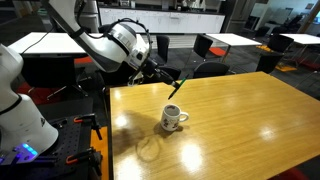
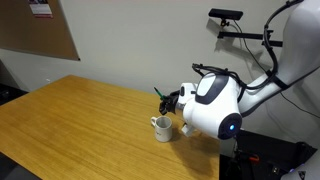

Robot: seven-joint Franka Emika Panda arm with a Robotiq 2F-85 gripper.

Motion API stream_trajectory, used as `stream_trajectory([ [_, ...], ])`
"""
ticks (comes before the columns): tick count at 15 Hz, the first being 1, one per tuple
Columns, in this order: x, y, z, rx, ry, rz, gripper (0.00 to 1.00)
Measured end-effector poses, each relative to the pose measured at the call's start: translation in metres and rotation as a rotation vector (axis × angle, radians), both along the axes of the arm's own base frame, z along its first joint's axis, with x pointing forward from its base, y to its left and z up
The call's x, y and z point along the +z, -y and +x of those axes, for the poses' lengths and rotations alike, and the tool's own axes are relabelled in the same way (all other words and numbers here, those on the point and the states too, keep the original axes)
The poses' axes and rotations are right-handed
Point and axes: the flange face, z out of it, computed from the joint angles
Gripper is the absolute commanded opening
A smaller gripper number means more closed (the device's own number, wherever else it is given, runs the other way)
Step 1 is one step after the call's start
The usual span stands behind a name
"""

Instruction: Put the green pen inside the white mug

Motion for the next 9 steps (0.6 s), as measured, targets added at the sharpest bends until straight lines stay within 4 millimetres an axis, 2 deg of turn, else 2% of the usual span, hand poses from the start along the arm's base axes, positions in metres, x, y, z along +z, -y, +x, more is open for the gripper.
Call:
stream_trajectory([
  [9,-0.024,0.004,0.006,0.021,0.081,-0.017,0.03],
])
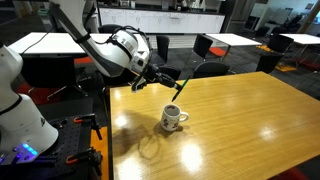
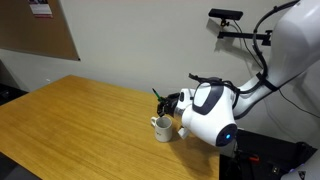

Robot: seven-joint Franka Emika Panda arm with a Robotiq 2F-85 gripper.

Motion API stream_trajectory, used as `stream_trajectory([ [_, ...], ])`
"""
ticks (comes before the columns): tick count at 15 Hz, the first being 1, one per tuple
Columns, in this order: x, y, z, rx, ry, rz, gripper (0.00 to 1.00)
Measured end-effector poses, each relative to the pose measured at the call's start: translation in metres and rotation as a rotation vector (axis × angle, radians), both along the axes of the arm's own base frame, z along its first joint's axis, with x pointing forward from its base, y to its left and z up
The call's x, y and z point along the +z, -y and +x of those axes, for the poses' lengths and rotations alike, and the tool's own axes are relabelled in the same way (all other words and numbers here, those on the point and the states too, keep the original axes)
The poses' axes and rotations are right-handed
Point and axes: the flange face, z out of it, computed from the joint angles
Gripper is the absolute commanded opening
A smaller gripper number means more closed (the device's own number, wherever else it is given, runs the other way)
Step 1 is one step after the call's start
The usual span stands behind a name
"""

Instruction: Put the green pen inside the white mug

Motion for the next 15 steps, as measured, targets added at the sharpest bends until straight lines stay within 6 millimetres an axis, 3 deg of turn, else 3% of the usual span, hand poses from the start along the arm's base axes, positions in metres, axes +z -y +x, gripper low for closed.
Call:
stream_trajectory([
  [15,-0.043,-0.002,0.012,0.004,-0.028,0.002,0.03],
])
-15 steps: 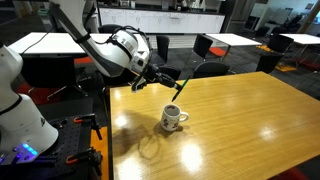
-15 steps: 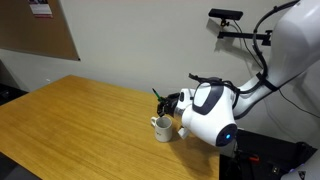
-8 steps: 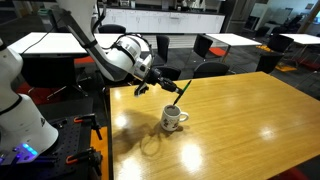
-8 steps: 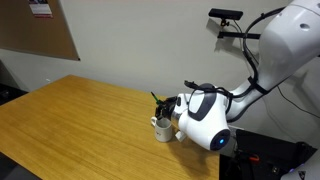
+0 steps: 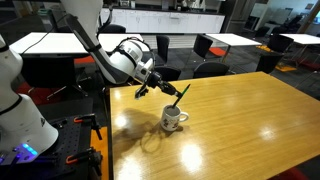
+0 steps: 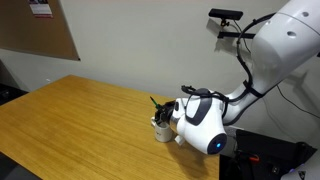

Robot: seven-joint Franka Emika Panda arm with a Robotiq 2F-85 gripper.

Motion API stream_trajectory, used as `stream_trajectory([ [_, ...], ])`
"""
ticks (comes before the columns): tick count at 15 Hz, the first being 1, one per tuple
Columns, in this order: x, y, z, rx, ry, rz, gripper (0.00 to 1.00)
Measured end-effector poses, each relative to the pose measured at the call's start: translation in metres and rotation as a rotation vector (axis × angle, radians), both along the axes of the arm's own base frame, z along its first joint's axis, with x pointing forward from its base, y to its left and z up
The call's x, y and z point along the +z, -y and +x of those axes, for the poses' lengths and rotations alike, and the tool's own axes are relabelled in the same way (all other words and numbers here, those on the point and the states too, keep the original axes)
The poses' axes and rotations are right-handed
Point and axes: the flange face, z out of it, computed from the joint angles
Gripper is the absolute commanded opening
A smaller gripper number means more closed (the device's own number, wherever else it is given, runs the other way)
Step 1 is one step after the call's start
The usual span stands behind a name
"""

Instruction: Put the green pen inside the white mug

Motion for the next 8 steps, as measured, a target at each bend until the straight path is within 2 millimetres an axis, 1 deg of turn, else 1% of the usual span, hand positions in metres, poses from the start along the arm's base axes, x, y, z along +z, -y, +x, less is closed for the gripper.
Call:
stream_trajectory([
  [8,-0.013,-0.001,-0.002,0.004,-0.025,0.0,0.03],
])
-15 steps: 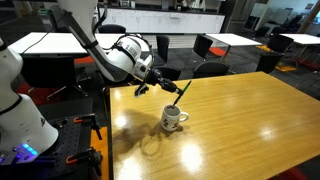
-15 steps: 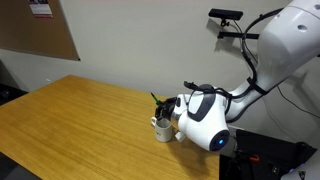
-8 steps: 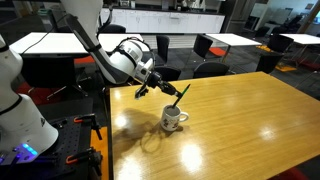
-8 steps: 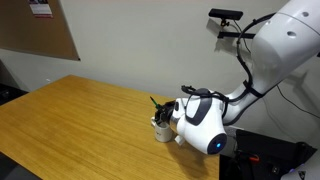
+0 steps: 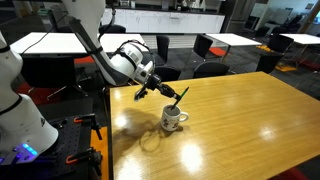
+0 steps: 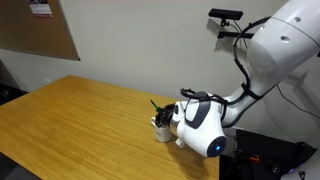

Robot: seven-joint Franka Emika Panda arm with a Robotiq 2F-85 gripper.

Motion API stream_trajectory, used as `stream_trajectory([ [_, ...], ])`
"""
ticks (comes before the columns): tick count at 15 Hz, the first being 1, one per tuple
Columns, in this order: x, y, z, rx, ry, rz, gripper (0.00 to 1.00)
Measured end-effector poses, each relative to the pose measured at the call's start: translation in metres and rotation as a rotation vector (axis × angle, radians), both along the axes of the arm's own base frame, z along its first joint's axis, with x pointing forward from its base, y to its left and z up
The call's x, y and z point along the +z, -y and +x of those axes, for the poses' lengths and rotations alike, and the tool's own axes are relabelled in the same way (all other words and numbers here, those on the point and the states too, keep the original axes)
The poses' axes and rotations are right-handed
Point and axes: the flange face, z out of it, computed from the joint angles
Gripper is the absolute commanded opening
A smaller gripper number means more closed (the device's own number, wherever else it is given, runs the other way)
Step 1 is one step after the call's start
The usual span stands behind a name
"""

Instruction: Put the green pen inside the white mug

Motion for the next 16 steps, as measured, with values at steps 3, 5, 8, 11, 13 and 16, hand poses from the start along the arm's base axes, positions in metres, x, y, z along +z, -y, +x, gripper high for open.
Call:
stream_trajectory([
  [3,-0.004,-0.0007,-0.0008,0.005,-0.008,-0.002,0.03],
  [5,-0.0066,-0.0014,-0.0013,0.013,-0.013,-0.006,0.03],
  [8,-0.0093,-0.0027,-0.0019,0.018,-0.018,-0.008,0.45],
  [11,-0.0095,-0.0032,-0.0019,0.019,-0.019,-0.007,0.69],
  [13,-0.0095,-0.0032,-0.0019,0.019,-0.019,-0.007,0.84],
  [16,-0.0091,-0.0039,-0.0021,0.022,-0.021,-0.003,1.0],
])
